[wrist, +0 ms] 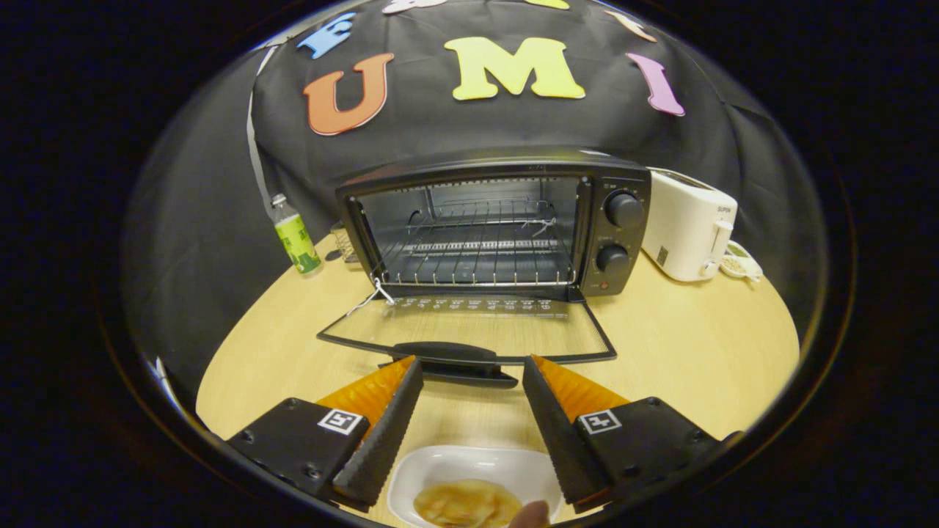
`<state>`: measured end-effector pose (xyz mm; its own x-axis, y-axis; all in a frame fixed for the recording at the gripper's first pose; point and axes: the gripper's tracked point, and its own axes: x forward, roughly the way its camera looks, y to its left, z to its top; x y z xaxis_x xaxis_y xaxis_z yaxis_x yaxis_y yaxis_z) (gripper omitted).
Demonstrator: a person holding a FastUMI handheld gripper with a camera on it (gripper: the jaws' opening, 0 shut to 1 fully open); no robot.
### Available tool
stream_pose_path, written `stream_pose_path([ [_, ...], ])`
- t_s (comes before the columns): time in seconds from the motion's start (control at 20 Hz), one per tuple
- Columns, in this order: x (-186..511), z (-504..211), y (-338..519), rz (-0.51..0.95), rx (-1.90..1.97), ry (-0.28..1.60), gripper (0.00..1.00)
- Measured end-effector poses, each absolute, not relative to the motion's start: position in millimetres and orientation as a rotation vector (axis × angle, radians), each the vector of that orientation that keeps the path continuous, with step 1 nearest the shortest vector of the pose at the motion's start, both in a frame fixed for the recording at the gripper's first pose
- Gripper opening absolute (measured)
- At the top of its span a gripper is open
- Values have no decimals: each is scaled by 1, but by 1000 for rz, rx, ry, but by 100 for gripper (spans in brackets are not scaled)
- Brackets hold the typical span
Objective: Open the toaster oven, put the food inside, and close the toaster oven door.
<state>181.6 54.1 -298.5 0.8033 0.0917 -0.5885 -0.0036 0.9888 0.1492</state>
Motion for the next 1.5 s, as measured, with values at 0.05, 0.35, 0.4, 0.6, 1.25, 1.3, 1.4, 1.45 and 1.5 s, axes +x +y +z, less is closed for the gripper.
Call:
stream_pose_path([
  [0.05,181,-302,54,53,132,645,92],
  [0.35,174,-324,54,59,150,729,93],
  [0.4,172,-322,53,63,154,720,93],
  [0.6,148,-290,57,107,145,623,93],
  [1.25,45,-311,64,136,2,424,100],
  [1.3,43,-319,63,132,-5,440,100],
  [1.4,40,-332,60,123,-26,480,100],
  [1.45,41,-335,58,119,-32,494,100],
  [1.5,40,-336,58,121,-30,500,100],
])
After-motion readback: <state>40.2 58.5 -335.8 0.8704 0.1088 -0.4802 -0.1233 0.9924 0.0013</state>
